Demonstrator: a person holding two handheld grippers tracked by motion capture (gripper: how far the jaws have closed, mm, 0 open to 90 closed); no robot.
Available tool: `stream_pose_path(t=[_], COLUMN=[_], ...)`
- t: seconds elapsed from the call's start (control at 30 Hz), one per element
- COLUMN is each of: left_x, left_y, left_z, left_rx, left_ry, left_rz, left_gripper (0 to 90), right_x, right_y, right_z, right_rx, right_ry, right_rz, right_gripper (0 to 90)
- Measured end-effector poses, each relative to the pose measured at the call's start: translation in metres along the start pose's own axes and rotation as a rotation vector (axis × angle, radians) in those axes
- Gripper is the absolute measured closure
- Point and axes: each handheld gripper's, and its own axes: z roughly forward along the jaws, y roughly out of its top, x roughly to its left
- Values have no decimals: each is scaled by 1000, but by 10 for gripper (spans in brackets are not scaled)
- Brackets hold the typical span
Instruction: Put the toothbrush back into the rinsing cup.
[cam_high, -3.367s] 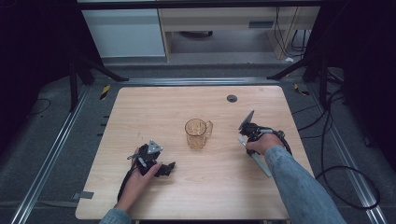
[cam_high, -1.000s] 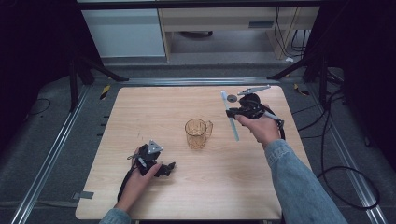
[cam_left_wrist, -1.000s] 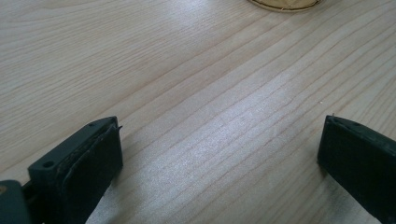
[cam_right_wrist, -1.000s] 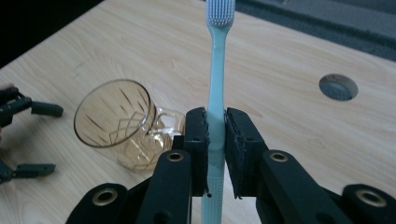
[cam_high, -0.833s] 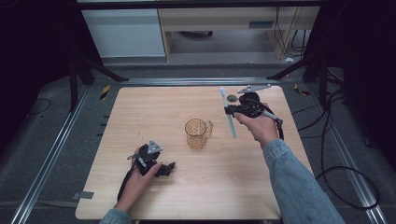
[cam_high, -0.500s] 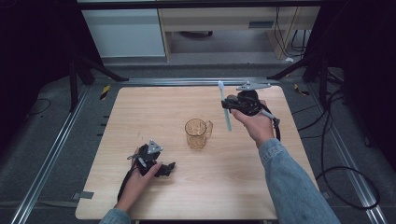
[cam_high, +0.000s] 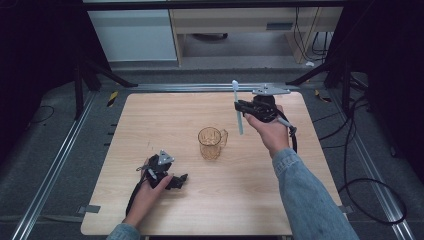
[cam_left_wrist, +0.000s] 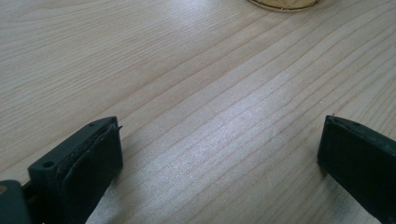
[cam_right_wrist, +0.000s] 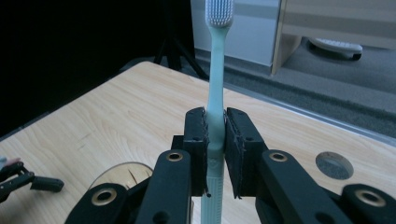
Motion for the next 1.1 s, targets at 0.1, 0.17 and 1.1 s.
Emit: stream_pose_path(t=[0.1,0.17,1.1], left_x=[0,0,-1], left_y=[0,0,0], left_z=[0,0,0], left_rx=[2,2,2], left_ry=[1,0,1], left_rz=[1,1,-2], left_gripper=[0,0,0], right_x=[2,4,13], right_y=[3,4,-7], right_z=[2,2,8], right_rx=[-25,-35,-179], right_ry=[2,0,3], right_rz=[-1,-3,11], right_gripper=[793,793,793])
